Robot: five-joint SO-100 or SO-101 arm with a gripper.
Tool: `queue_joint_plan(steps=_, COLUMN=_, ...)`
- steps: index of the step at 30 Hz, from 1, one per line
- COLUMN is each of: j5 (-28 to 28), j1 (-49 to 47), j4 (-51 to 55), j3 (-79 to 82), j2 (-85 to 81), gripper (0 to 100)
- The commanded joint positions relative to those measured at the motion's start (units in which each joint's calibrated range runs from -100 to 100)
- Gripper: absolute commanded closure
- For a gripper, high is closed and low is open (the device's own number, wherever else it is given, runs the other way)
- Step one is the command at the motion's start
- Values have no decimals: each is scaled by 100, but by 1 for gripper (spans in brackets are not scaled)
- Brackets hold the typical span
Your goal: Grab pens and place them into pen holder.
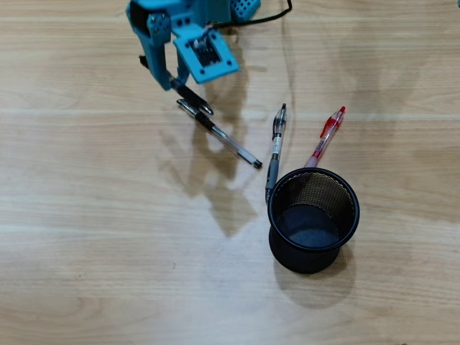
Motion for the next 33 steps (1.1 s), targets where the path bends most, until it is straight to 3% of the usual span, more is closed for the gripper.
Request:
queue_joint_plan(steps=1, j5=-267, j1=-278, j4=-267, j3=-4, j2=-675, gripper=98)
queue_joint_plan(steps=7, j5=-897, j1=-1204, j4=-1765, j3=68, j2=-717, gripper=98)
queue_joint_plan(steps=13, j5=-1659, j1=-2384, j4=-4821, j3=464, j2=-339, gripper=98)
queue_joint_plan(steps=19, j5=-2005, j1=-2820, j4=-6595, j3=645, j2=64, gripper=98)
queue_joint_plan(steps=26, j5=-2299, j1=-2892, j4=-7766, j3=663, j2=720, gripper=98)
queue_joint_plan(steps=33, j5=-2828, j1=-2883, j4=-7921, j3=960, j2=1257, gripper=98)
